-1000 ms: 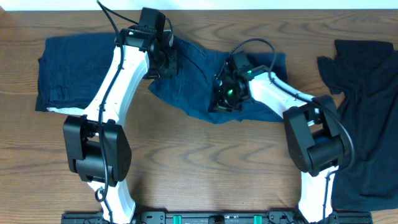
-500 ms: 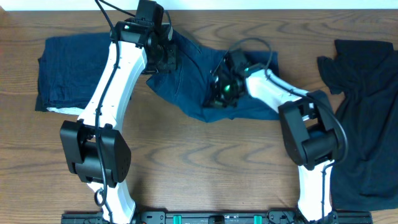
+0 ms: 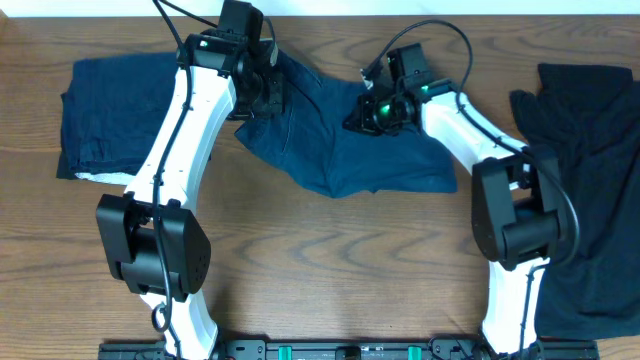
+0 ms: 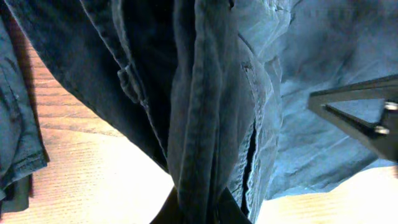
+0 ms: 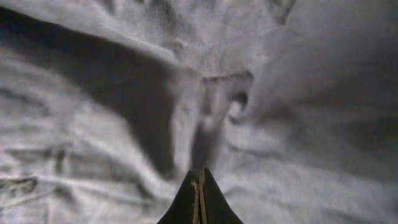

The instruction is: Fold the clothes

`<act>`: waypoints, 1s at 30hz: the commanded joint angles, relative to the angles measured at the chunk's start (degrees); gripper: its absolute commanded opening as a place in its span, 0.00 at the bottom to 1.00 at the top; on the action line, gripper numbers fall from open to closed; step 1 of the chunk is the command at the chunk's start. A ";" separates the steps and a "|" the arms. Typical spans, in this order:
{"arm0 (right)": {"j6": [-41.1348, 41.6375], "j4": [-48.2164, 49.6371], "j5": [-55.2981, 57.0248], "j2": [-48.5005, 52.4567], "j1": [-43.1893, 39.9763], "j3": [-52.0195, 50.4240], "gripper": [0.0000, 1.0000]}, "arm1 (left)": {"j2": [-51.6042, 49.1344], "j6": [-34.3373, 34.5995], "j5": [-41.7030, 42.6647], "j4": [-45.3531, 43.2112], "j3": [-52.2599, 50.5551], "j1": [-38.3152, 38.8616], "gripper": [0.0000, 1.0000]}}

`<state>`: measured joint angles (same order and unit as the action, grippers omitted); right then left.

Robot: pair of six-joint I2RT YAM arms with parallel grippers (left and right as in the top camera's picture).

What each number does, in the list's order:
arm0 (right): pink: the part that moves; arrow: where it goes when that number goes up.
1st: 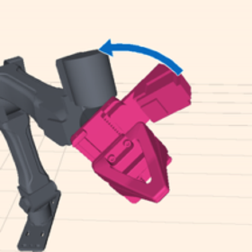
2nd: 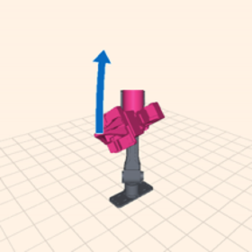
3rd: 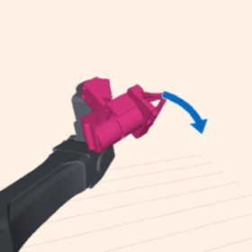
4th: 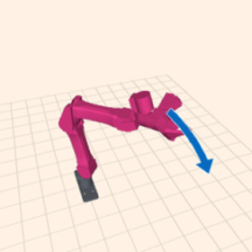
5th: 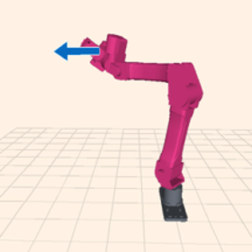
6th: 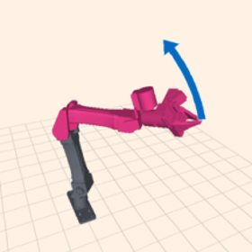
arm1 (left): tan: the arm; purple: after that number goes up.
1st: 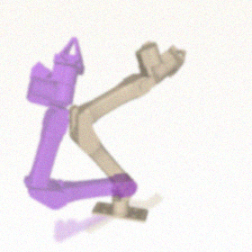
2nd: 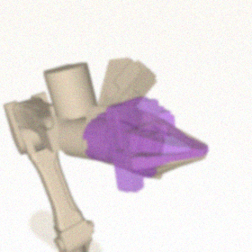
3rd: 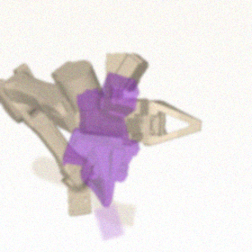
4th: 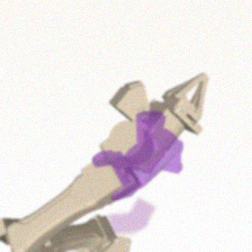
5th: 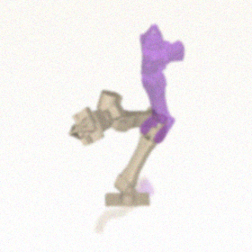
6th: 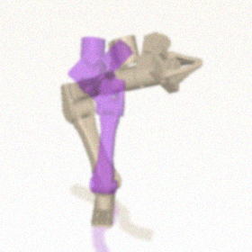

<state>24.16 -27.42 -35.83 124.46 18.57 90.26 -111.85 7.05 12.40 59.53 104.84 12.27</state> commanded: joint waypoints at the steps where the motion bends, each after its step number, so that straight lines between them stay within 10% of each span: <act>1: -0.90 1.70 0.66 4.07 2.12 -0.07 0.01 | 2.25 0.74 -0.42 -0.13 1.92 0.09 0.06; 30: -1.92 8.07 9.81 7.26 1.62 9.38 0.01 | 2.25 4.39 0.02 0.42 1.92 1.42 0.06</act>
<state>23.18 -20.21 -29.41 131.31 18.44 98.83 -111.83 10.72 12.01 60.01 104.84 13.34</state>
